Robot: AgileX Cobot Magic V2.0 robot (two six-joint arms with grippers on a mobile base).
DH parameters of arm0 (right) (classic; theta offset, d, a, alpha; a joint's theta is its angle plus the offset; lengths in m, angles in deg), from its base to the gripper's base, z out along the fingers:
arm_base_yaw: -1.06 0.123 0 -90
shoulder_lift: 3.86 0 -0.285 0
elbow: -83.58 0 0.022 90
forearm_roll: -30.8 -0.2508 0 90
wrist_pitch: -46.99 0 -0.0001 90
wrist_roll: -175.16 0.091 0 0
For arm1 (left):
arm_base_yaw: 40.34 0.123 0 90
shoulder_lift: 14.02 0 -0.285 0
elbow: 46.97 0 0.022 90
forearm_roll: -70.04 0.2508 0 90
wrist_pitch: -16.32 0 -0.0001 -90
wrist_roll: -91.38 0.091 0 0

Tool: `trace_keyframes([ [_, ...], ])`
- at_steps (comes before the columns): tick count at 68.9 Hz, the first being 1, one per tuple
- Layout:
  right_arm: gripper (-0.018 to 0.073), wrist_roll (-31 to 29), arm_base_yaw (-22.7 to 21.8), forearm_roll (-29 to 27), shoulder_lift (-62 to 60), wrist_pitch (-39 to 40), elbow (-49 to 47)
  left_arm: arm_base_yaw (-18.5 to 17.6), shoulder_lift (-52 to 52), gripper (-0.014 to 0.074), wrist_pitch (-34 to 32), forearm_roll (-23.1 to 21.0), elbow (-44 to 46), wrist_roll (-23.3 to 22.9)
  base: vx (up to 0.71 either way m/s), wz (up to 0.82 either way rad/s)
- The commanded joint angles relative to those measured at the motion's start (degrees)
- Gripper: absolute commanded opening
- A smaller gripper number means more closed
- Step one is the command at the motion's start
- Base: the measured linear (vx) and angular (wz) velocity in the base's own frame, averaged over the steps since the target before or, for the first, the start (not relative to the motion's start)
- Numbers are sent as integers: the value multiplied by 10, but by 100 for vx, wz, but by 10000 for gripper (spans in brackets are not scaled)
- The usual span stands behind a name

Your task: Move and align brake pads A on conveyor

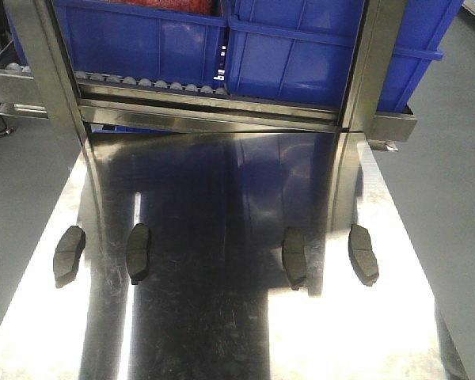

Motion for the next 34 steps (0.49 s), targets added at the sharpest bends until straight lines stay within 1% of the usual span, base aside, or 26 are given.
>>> trace_keyframes([
  [1, -10, -5, -3, 2, -4, 39, 2, 0, 8, -6, -43, -6, -14, 0, 0, 0],
  [34, -10, -5, -3, 2, -4, 39, 2, 0, 8, -6, -43, -6, -14, 0, 0, 0],
])
